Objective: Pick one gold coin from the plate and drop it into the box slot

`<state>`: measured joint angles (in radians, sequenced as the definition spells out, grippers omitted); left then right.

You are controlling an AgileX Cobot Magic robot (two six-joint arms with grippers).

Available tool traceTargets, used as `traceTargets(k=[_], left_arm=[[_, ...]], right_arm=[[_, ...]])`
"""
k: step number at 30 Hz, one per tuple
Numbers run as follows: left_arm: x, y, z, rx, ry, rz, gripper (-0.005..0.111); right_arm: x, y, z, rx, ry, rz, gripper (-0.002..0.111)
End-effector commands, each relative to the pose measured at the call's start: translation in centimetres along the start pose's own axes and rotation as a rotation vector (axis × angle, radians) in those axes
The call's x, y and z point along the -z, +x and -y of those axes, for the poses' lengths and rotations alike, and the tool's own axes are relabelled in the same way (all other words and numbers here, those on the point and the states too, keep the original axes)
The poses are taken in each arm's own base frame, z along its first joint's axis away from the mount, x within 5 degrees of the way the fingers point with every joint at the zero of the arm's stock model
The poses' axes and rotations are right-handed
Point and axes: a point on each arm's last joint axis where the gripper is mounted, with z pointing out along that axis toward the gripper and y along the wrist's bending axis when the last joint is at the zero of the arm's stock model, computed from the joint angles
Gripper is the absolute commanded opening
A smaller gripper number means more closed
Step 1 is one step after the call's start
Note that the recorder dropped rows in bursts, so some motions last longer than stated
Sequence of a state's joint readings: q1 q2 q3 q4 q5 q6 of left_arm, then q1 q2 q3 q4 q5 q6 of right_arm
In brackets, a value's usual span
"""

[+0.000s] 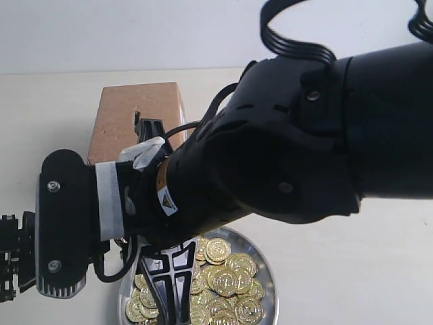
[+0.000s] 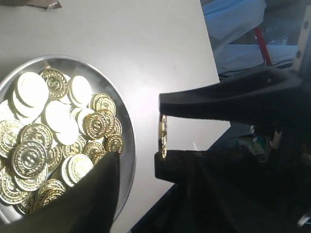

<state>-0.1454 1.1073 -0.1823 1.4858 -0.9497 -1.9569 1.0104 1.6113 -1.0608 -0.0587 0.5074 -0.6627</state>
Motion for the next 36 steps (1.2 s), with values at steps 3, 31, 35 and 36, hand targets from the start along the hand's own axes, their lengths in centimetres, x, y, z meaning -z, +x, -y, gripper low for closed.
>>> traceTargets(k=[3, 31, 35, 36], left_arm=[[-0.4, -0.9, 0.4, -0.012, 0.038, 0.001, 0.045], [-1.6, -2.2, -0.5, 0.01, 0.051, -0.036, 0.044], [-1.7, -2.2, -0.5, 0.005, 0.065, -0.031, 0.044], [-1.7, -2.2, -0.5, 0.006, 0.066, -0.029, 0.044]], right_arm=[[0.4, -0.4, 0.3, -0.004, 0.026, 0.034, 0.036], [0.5, -0.8, 0.6, -0.007, 0.061, 0.082, 0.036], [0.5, -0.8, 0.6, -0.011, 0.059, 0.083, 0.036], [0.5, -0.9, 0.6, -0.011, 0.061, 0.085, 0.036]])
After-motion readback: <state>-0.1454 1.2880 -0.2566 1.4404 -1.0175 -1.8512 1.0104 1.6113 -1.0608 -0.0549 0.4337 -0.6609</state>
